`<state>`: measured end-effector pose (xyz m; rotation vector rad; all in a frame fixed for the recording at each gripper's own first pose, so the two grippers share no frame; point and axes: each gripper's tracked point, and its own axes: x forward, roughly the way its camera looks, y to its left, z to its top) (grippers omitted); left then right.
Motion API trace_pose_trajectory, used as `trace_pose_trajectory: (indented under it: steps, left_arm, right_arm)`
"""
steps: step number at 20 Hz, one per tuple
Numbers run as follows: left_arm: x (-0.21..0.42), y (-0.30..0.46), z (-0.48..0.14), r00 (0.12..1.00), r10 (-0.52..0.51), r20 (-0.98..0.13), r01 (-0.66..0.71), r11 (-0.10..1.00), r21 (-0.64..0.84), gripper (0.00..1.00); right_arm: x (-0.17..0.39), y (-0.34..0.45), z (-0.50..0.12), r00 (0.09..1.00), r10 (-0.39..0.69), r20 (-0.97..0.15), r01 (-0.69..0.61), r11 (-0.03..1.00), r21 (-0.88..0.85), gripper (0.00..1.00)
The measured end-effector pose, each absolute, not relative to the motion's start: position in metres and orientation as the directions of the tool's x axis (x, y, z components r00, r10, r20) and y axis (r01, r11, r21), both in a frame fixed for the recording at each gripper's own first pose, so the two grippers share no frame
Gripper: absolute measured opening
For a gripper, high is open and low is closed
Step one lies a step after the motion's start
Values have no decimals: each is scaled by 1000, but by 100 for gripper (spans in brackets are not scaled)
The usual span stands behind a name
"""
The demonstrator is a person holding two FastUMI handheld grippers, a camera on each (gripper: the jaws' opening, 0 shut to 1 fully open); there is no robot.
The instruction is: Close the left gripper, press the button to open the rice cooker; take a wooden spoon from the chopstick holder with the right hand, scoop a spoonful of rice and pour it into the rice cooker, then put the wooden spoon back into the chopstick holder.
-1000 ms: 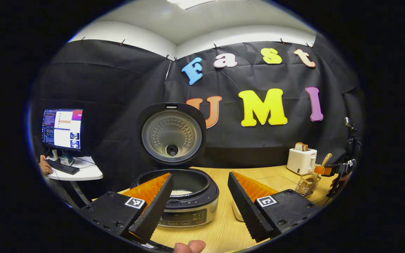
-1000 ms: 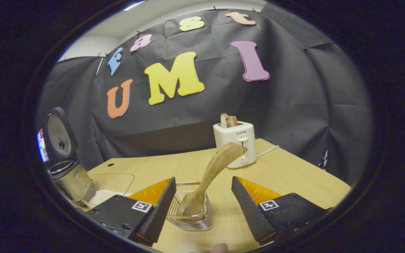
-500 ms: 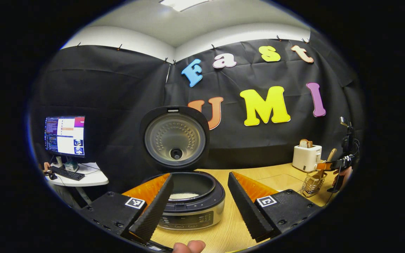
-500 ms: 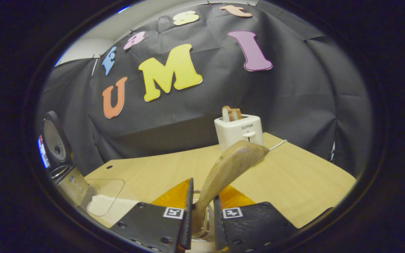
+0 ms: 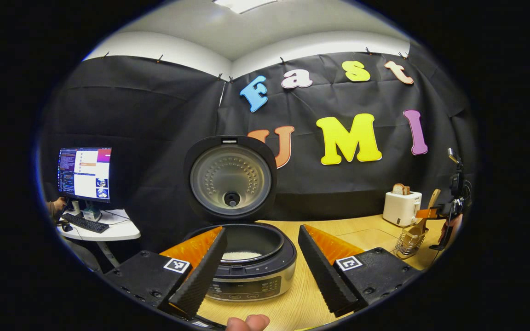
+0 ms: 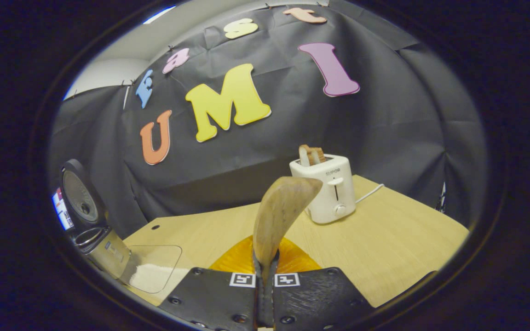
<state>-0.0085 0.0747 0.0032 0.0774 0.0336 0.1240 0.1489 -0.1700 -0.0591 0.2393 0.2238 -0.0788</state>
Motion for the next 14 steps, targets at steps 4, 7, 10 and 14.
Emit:
trace_pose_trajectory:
  steps: [4, 7, 10, 14]
  left_arm:
    - [-8, 76, 5, 995, 97, -11, -96, 993, 69, 99]
    - [-1, 75, 6, 998, 64, -12, -63, 997, 50, 99]
    - [2, 81, 10, 999, 49, -3, -48, 997, 61, 99]
    - [0, 92, 10, 998, 55, -3, -54, 992, 118, 99]
  right_arm:
    - [146, -159, -11, 984, -73, -162, 98, 983, 154, 0]
    - [149, -121, 30, 994, -30, -105, 41, 993, 108, 1]
    - [154, -64, 46, 994, 54, -92, -49, 997, 59, 0]
    - [162, 6, 14, 970, 152, -187, -155, 988, -1, 0]
